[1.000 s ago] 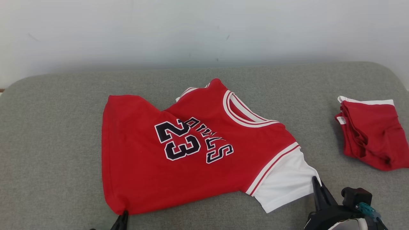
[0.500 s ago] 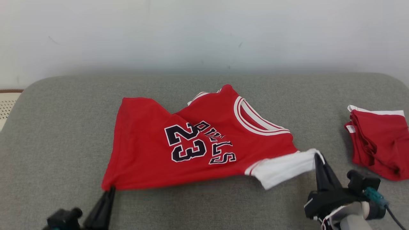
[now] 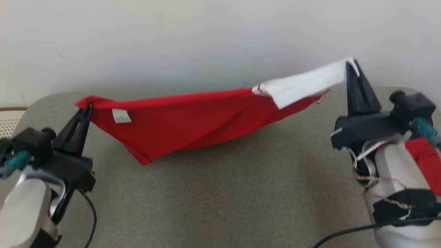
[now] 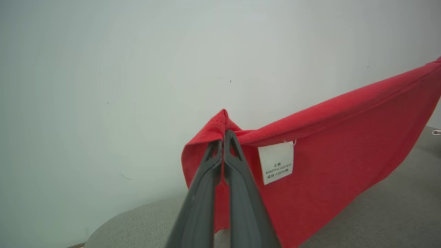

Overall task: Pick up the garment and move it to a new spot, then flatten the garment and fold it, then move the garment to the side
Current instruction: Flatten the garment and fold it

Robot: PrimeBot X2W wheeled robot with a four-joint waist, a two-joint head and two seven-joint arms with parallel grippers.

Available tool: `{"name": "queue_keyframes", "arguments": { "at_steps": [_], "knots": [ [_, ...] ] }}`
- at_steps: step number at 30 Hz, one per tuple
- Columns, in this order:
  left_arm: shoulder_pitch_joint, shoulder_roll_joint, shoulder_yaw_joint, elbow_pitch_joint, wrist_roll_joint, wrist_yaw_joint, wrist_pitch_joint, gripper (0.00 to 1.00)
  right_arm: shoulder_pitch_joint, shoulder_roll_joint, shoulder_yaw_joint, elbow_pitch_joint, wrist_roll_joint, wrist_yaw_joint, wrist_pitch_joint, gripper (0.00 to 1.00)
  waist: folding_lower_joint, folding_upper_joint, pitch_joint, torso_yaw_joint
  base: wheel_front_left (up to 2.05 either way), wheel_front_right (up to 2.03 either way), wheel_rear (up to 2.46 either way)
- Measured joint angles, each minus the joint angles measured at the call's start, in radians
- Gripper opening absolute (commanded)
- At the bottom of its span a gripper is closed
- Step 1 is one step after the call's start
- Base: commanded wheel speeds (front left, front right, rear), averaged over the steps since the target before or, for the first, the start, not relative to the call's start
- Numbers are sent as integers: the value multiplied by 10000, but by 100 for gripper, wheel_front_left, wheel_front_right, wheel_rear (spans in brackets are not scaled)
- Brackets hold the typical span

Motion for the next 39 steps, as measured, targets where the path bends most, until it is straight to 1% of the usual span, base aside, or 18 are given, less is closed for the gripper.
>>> {"name": "queue_keyframes", "arguments": {
  "at_steps": [5,10,13,17,20,23,27,31,35,39],
  "knots": [
    [-1510,337,-1020,1081,-86,-2,35,0,-1360,-261,336,268,-163,0,0,0,0,0,-14,-113,0,0,0],
    [-2987,635,-1634,1868,-268,-2,65,0,-2796,-458,704,688,-267,2,0,0,0,0,241,-211,0,0,0],
    [-3840,658,-1931,2196,-347,-2,73,0,-3649,-631,863,1018,-420,0,0,0,0,0,515,-241,0,0,0],
    [-5007,529,-2316,2608,-353,-2,77,0,-4717,-899,1034,1603,-543,0,-2,0,0,0,1044,-232,0,0,0],
    [-5930,290,-2351,2993,-347,0,77,0,-5578,-1035,1081,2052,-642,0,0,0,1,1,1543,-193,0,0,0],
    [-6962,86,-2286,3363,-205,132,65,0,-6530,-1116,1045,2355,-836,0,0,0,2,1,2116,-142,0,0,0],
    [-8314,-109,-2295,3820,219,535,33,0,-7878,-1212,895,2673,-1354,0,0,0,3,2,2941,-78,0,0,0],
    [-9520,-123,-2153,3730,736,991,31,0,-9159,-1239,401,2439,-2100,0,-2,0,3,2,3738,-23,0,0,0],
    [-9963,-132,-2046,3444,1083,1162,29,0,-9781,-1202,-48,2268,-2596,0,-2,0,3,2,4227,11,0,0,0],
    [-10089,-109,-2000,3219,1335,1162,29,0,-10041,-991,-347,2196,-2865,0,-2,0,3,2,4678,18,0,0,0]
  ]
}}
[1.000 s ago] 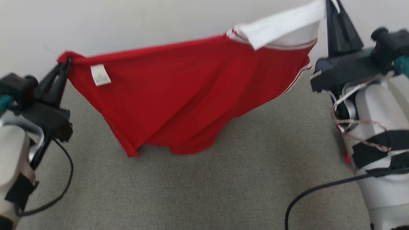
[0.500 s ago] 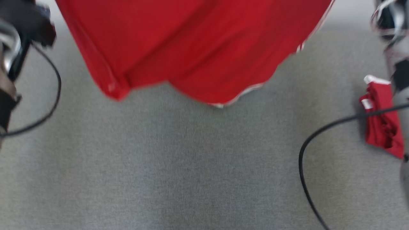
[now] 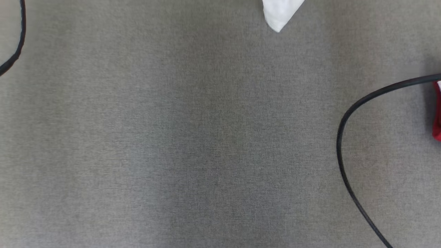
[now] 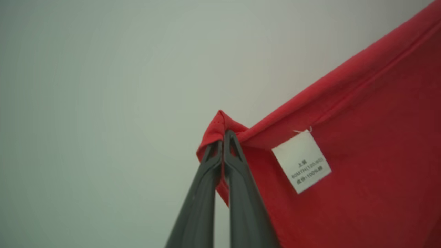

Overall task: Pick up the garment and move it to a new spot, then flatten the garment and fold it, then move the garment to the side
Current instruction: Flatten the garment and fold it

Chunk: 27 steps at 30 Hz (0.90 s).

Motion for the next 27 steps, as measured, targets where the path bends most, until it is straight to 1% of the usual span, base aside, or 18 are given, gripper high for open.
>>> {"name": "queue_keyframes", "arguments": {
  "at_steps": [2,4,6,8,9,10,12,14,17,20,24,27],
  "knots": [
    [48,12,90,-98,-4,-19,0,0,56,96,-17,-2,25,0,2,0,-1,0,145,-42,0,0,0],
    [318,48,167,-150,-29,-180,-4,0,272,94,15,10,263,0,0,0,-3,-1,266,-114,0,0,0],
    [797,21,320,-351,-107,-211,-4,0,768,48,128,48,602,0,0,0,-3,-1,362,-203,0,0,0],
    [1439,-79,407,-523,-192,-370,-4,0,1550,-33,466,136,1064,0,2,0,-2,0,390,-303,0,0,0],
    [1807,-146,499,-617,-245,-385,-2,0,1931,-84,698,280,1344,2,2,0,-1,0,377,-346,0,0,0],
    [2583,-217,713,-729,-366,-468,-2,0,2694,-245,1118,370,1992,0,4,0,-2,0,296,-397,0,0,0],
    [3330,-257,995,-872,-556,-533,-2,0,3391,-387,1356,286,2788,0,2,0,-3,-1,166,-424,0,0,0],
    [4108,-343,1348,-1147,-677,-543,-2,0,4181,-614,1806,132,3467,2,2,0,-5,-2,10,-446,0,0,0],
    [5414,-602,1749,-1421,-755,-596,-2,0,5533,-821,2169,-107,4408,0,2,0,-4,-1,-260,-471,0,0,0],
    [6729,-917,2194,-1580,-878,-650,-2,0,6853,-878,2326,-385,5231,0,2,0,-5,-2,-578,-489,0,0,0],
    [8477,-1492,3039,-1618,-972,-698,-2,0,8541,-941,2721,-464,6054,0,4,0,-5,-2,-1073,-504,0,0,0],
    [9761,-1804,3651,-1555,-980,-759,-2,0,9457,-955,2903,-593,6535,0,4,0,-6,-3,-1513,-530,0,0,0]
  ]
}}
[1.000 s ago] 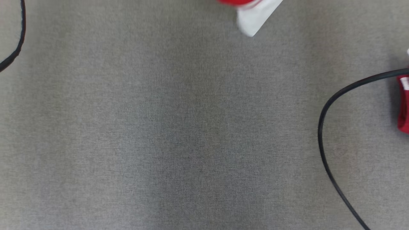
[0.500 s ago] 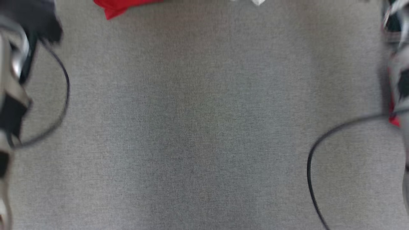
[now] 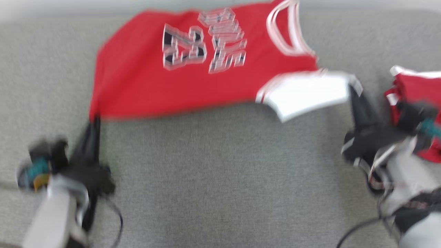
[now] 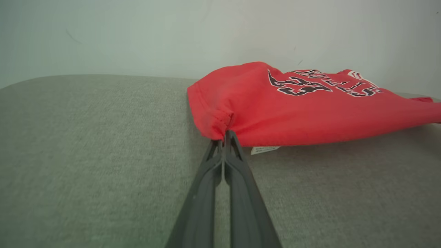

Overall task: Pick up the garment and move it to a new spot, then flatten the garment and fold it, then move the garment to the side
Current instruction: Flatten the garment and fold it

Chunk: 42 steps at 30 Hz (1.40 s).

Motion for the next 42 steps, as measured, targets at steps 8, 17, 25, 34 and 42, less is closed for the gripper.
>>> {"name": "queue_keyframes", "arguments": {
  "at_steps": [8,17,25,34,42],
  "knots": [
    [2797,-880,1231,209,291,-230,0,0,2312,-23,205,65,458,2,0,0,-2,-1,-1401,-116,0,0,0],
    [4422,-1285,1820,506,637,-376,0,0,4463,73,420,403,963,2,2,0,-1,-2,-2844,-160,0,0,0],
    [5631,-1544,2150,518,871,-407,0,0,5640,-61,671,646,1423,2,0,0,0,-2,-3465,-171,0,0,0],
    [6333,-1659,2211,221,884,-414,0,0,6120,-107,339,470,1384,4,2,0,2,0,-3368,-3,0,0,0],
    [5079,-1616,1668,-1139,901,-405,0,0,4841,207,-468,-782,299,2,0,0,3,2,-2959,183,0,0,0]
  ]
}}
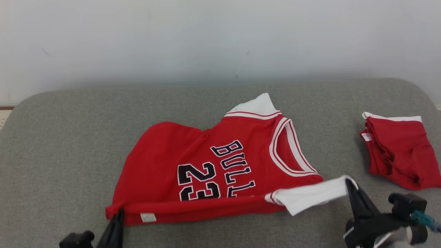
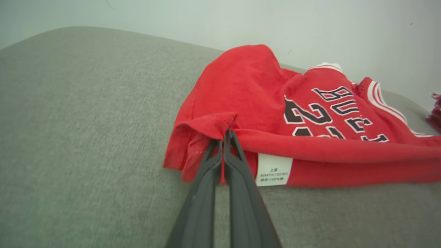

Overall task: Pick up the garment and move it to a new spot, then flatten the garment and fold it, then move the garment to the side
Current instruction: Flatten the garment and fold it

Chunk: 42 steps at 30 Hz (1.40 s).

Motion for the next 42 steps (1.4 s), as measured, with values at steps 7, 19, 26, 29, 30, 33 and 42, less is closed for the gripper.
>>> {"name": "queue_keyframes", "arguments": {
  "at_steps": [7,19,26,29,30,33,42],
  "knots": [
    [-2337,564,-535,-757,194,0,0,0,-2247,54,-487,-715,-1189,0,0,0,1,0,696,87,0,0,0],
    [-6847,1778,-1910,573,456,0,0,0,-6968,-383,-230,140,-2213,-2,-2,0,2,1,2206,237,0,0,0],
    [-10260,2330,-2449,1565,1034,0,0,0,-10290,-529,25,1306,-2917,-2,-2,0,3,2,3127,277,0,0,0],
    [-11619,2362,-2474,1918,1241,102,0,0,-11618,-537,21,1908,-3733,-2,-2,0,2,1,3514,281,0,0,0],
    [-12012,2362,-2516,2086,1308,184,0,0,-12036,-533,13,2090,-4034,0,-2,0,2,2,3639,283,0,0,0],
    [-13306,2452,-2853,2660,1843,267,2,0,-13426,-506,-261,2566,-4748,0,0,0,2,2,4013,293,0,0,0],
    [-15956,2443,-3390,3212,2604,880,-12,0,-15891,-161,-2554,2709,-6704,0,-4,0,1,2,4952,265,0,0,0]
  ]
}}
